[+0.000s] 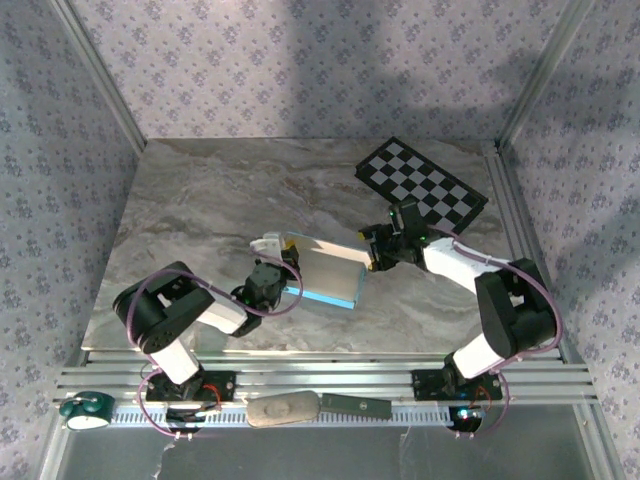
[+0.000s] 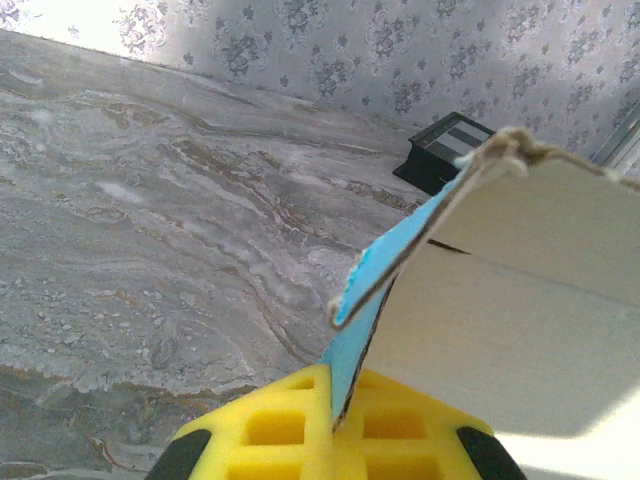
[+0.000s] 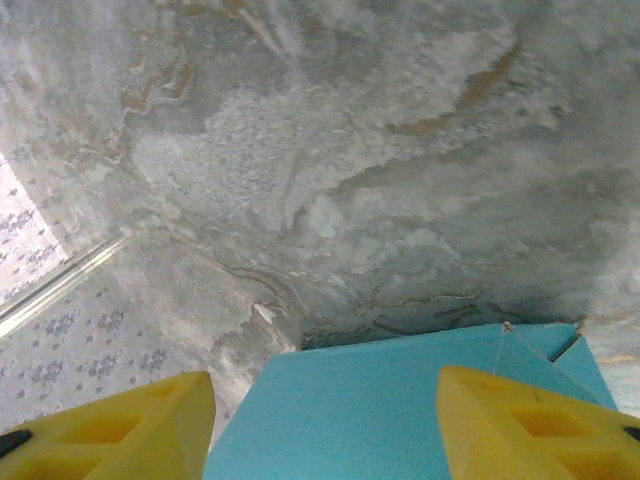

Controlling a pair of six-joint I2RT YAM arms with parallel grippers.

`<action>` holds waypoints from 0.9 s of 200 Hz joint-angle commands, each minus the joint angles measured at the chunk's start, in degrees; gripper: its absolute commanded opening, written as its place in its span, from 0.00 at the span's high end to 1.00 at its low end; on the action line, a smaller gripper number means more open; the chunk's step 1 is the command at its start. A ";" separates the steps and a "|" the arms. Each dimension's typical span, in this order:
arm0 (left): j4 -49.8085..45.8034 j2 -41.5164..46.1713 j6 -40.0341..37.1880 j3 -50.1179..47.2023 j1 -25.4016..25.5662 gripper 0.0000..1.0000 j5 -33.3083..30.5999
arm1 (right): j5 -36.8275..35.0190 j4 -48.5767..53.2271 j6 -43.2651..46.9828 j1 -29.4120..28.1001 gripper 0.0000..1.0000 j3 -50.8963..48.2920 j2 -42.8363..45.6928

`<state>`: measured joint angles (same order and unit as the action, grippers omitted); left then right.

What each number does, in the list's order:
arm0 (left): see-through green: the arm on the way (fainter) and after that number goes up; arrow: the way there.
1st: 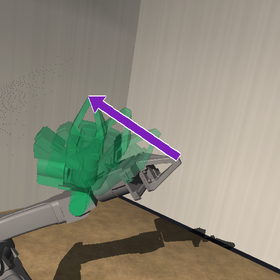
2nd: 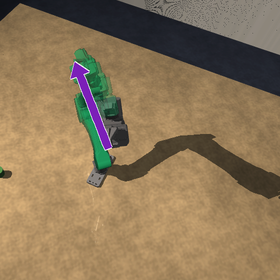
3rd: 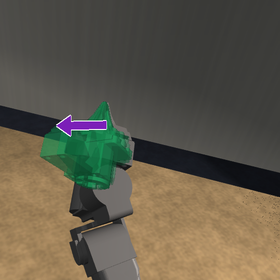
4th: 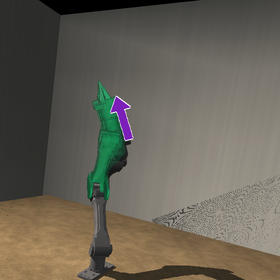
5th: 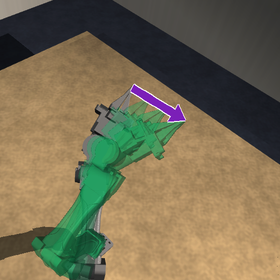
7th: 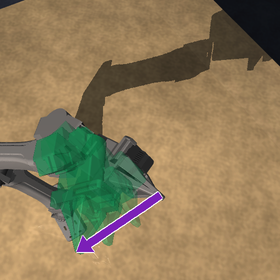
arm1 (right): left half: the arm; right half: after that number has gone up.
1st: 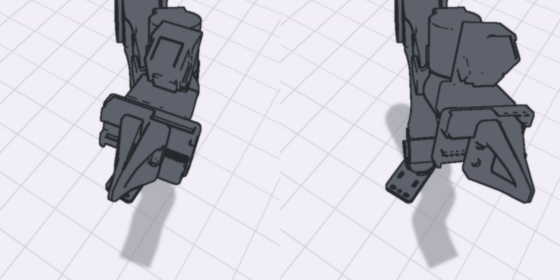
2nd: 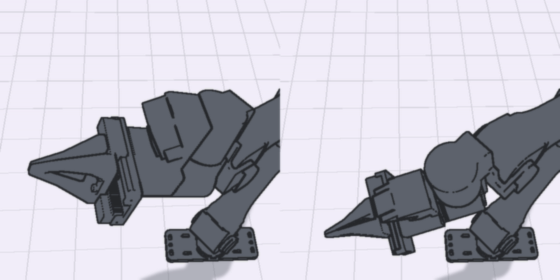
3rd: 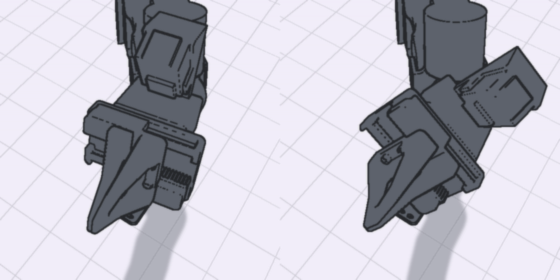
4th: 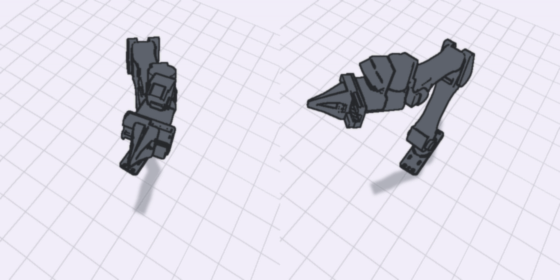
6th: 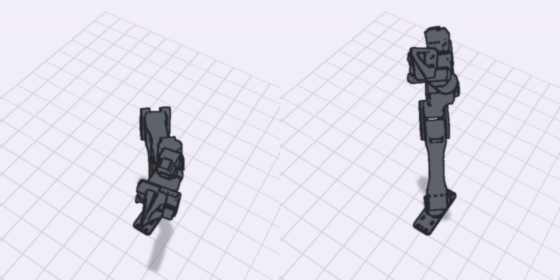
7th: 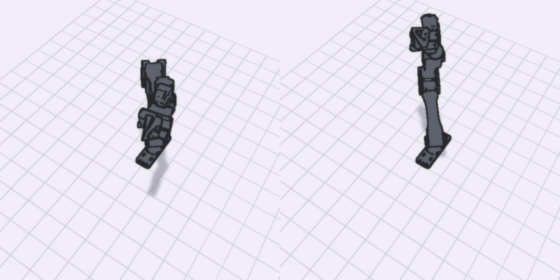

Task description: Fold the paper box

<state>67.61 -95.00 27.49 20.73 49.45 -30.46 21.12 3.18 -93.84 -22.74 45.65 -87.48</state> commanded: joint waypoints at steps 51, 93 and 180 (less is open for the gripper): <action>1.01 -1.50 1.24 1.74 3.02 1.00 -2.34 | -9.35 -8.18 -17.60 -4.42 0.38 -2.28 3.64; -2.72 -0.89 3.28 5.22 -1.65 1.00 -5.65 | -4.02 -3.58 -13.58 -1.64 0.38 11.45 -5.27; -1.99 -1.17 4.80 6.63 -5.90 1.00 -3.88 | 6.46 -1.70 -6.41 4.21 0.39 12.53 -8.07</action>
<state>63.57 -95.70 31.05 27.07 43.51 -34.52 23.90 1.08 -101.65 -18.24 59.83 -96.44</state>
